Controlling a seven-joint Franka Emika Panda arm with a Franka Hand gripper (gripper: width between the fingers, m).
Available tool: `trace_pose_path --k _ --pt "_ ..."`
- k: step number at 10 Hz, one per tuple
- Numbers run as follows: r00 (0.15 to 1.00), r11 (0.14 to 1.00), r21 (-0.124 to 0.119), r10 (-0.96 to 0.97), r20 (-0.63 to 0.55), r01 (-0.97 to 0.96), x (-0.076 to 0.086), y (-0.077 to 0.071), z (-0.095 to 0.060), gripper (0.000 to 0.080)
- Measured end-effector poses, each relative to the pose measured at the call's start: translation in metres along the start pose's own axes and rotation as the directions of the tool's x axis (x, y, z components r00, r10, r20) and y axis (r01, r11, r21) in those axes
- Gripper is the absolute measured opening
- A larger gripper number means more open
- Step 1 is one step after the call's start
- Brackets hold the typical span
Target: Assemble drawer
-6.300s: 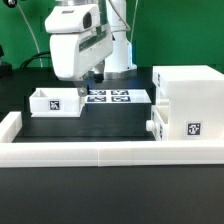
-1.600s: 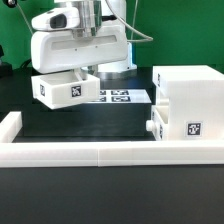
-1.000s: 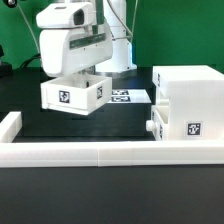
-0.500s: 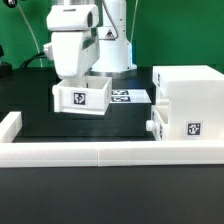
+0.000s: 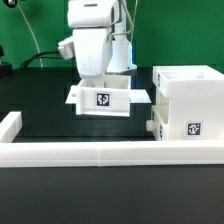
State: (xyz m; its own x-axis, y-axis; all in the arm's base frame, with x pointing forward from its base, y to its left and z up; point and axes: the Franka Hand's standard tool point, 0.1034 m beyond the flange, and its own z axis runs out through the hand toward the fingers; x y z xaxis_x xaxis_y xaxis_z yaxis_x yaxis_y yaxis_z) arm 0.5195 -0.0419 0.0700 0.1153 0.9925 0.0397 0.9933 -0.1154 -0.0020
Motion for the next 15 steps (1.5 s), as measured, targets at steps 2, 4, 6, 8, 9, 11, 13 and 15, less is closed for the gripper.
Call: trace_pose_path --k 2,4,6,8,9,11,13,15 --pt "1.0 1.0 0.003 -0.003 -0.004 0.004 0.002 0.002 0.004 0.0042" --pt "1.0 1.0 0.005 -0.001 -0.004 0.001 0.001 0.001 0.005 0.0042" --pt "1.0 1.0 -0.03 0.001 -0.006 -0.002 0.009 0.004 0.006 0.0042" --pt "1.0 0.999 -0.015 -0.029 -0.005 0.028 0.031 0.007 0.007 0.0042" --pt "1.0 0.999 -0.028 -0.028 -0.007 0.027 0.031 0.009 0.007 0.0042" --pt "1.0 0.999 -0.024 -0.026 -0.007 0.026 0.03 0.008 0.008 0.0042" --pt "0.999 0.999 -0.023 -0.032 -0.009 0.032 0.035 0.008 0.009 0.0042" --pt "0.999 0.999 -0.024 -0.034 -0.01 0.034 0.035 0.008 0.009 0.0042"
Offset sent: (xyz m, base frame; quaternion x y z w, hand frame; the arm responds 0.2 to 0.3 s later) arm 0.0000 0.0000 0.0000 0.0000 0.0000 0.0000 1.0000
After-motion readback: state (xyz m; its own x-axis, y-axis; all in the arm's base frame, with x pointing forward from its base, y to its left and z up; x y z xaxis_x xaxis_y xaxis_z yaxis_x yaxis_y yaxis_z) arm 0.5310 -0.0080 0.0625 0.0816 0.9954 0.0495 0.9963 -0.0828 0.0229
